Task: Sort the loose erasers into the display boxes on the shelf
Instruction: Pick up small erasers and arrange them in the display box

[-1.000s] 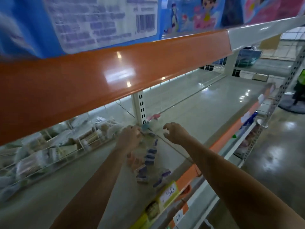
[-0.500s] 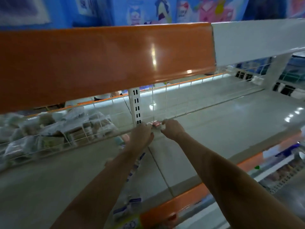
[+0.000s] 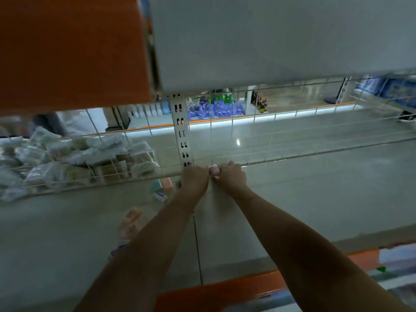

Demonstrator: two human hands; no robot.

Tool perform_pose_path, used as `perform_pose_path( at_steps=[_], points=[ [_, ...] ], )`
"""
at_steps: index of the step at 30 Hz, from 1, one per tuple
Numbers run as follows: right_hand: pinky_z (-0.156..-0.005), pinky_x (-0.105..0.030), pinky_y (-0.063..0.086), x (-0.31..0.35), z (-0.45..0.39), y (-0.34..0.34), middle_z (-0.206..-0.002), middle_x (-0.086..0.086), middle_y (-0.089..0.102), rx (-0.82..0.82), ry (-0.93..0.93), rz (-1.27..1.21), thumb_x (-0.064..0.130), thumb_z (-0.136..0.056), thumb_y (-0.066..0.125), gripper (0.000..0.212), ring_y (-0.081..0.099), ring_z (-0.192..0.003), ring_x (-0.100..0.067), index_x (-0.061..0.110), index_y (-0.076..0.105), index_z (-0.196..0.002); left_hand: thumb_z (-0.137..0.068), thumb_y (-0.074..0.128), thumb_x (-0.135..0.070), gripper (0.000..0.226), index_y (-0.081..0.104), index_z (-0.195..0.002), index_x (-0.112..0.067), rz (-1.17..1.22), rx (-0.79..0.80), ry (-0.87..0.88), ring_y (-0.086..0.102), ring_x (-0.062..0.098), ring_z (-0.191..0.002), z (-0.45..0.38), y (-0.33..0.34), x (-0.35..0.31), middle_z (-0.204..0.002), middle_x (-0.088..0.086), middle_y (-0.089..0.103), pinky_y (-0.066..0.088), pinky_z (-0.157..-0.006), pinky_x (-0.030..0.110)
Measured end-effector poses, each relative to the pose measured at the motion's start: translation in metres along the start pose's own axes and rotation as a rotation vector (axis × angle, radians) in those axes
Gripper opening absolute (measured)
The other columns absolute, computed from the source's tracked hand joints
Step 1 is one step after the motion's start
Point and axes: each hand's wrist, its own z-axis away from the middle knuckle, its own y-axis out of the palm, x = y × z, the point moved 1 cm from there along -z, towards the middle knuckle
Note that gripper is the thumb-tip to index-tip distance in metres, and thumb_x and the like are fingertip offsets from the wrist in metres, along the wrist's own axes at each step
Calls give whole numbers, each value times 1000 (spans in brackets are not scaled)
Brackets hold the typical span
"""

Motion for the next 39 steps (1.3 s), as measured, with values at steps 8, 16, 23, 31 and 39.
perform_pose_path(
  at_steps=[8, 16, 23, 31, 39],
  points=[
    [-93, -37, 41, -4, -1, 0, -127, -11, 49, -18, -24, -40, 37, -92, 50, 44, 42, -121, -28, 9, 49, -126, -98, 35, -3, 29, 57, -115, -1, 74, -43, -66, 58, 27, -104, -3, 3, -2, -114, 14, 54, 46, -83, 33],
    [-97, -38, 40, -3, 1, -6, -127, -12, 46, 6, -59, -60, 33, -93, 48, 41, 40, -122, -28, 9, 48, -127, -95, 45, -12, 19, 48, -114, -10, 163, -34, -60, 57, 28, -99, 0, 10, 3, -112, 13, 56, 45, -77, 34],
    [-85, -32, 44, -23, 5, -11, -111, -11, 57, -8, -77, -338, 25, -83, 62, 35, 52, -99, -22, 7, 56, -112, -90, 58, -25, 35, 55, -123, -15, 317, -39, -81, 57, 25, -97, 7, 15, 10, -116, 8, 50, 48, -79, 35],
    [-66, -10, 46, -35, 41, -32, -105, 2, 58, 63, -296, -589, 5, -84, 63, 30, 57, -80, -6, 13, 58, -113, -82, 66, -11, 39, 62, -120, -16, 608, -209, 39, 56, 15, -88, 56, -6, 38, -110, 3, 59, 41, -77, 21],
    [-67, -15, 50, 16, 93, -38, -96, 12, 60, 213, -422, -842, 11, -88, 61, 23, 59, -78, -3, 21, 59, -108, -85, 67, -26, 25, 61, -105, -39, 791, -199, -106, 57, 4, -65, 138, -29, 85, -91, -16, 63, 46, -60, 19]
  ],
)
